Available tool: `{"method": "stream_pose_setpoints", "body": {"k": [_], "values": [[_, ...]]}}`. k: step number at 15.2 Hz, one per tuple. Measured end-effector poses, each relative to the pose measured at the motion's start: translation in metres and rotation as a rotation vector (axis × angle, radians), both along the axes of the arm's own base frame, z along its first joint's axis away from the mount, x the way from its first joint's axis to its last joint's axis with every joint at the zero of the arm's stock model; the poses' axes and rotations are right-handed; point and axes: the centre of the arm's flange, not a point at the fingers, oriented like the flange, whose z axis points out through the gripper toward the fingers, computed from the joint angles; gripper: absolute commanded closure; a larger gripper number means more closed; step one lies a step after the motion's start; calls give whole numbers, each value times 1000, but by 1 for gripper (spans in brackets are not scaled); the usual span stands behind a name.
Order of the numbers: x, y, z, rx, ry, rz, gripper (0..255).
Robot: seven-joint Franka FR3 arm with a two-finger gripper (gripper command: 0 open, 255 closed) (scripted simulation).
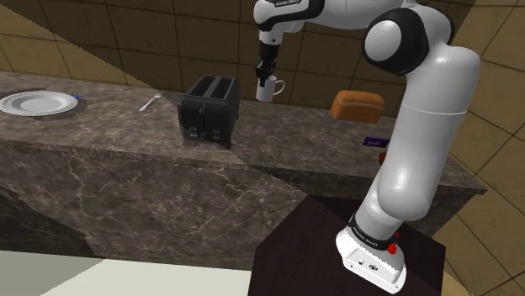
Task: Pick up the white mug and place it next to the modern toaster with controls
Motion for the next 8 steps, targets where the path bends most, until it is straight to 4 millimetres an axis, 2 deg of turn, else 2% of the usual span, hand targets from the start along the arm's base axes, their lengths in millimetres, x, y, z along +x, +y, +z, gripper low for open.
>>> {"method": "stream_pose_setpoints", "body": {"k": [8], "values": [[-1, 1, -42, 0, 0, 0, 255]]}}
